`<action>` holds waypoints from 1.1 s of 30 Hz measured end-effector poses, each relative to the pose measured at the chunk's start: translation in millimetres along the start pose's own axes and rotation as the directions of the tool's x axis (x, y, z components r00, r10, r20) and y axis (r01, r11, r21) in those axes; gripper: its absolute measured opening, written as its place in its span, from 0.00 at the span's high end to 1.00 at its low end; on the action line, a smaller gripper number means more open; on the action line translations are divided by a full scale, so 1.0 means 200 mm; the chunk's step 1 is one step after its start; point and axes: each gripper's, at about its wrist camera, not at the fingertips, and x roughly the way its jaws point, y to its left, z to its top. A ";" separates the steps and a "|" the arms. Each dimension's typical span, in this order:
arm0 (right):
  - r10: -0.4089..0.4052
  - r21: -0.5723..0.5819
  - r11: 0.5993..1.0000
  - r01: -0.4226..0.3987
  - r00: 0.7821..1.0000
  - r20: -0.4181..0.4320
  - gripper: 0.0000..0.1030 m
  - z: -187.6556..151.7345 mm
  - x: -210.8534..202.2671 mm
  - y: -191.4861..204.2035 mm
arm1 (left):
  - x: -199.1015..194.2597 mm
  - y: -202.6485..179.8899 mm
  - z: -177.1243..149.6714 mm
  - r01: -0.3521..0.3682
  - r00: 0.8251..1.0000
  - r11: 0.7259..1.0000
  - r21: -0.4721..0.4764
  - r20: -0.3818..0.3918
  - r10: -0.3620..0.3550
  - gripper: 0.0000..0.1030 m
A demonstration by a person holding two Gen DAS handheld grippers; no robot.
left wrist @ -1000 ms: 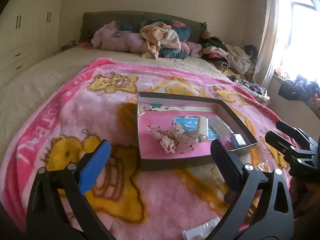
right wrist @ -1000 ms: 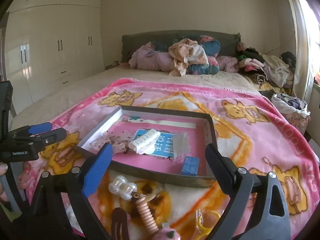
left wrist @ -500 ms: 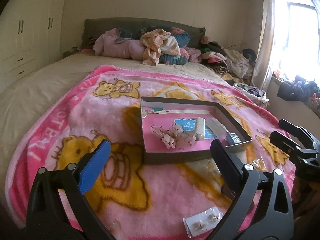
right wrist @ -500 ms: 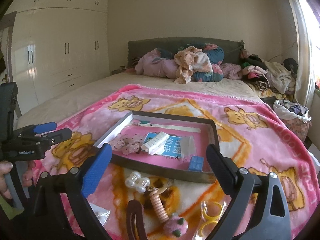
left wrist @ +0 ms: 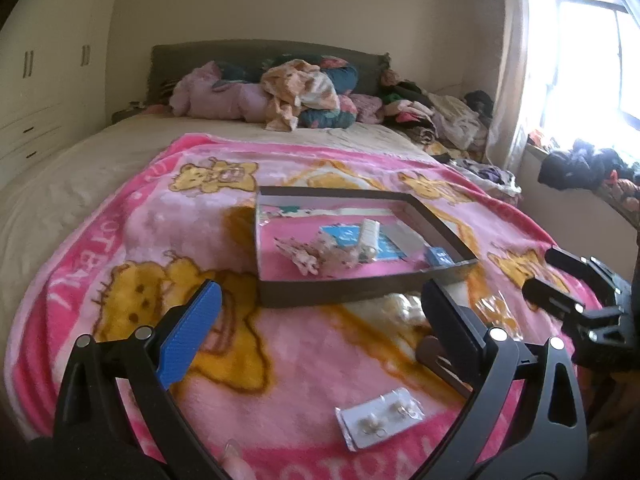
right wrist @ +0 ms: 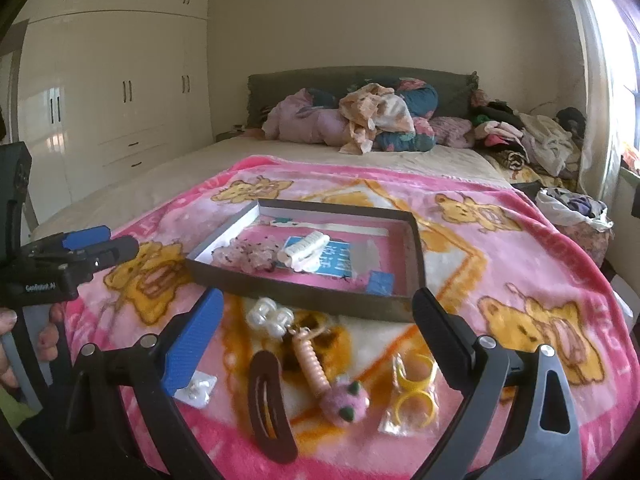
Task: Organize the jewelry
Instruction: 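Withdraw both open grippers from the tray toward the remaining jewelry, then grasp the brown claw clip with the left gripper while the right grasps the yellow rings bag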
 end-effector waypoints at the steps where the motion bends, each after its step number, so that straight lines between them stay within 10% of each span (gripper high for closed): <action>1: 0.000 0.008 1.000 0.000 1.000 -0.002 0.10 -0.01 -0.01 -0.01 | 0.00 -0.02 -0.01 0.005 1.000 1.000 0.010 -0.009 -0.005 0.11; 21: -0.069 0.067 0.995 0.074 0.995 -0.077 0.10 -0.22 -0.09 -0.23 | 0.08 -0.23 -0.19 0.100 0.989 0.988 0.118 -0.120 -0.086 0.11; 33: -0.108 0.090 0.988 0.123 0.982 -0.156 0.10 -0.34 -0.05 -0.37 | 0.12 -0.53 -0.30 0.245 0.955 0.949 0.200 -0.221 -0.200 0.11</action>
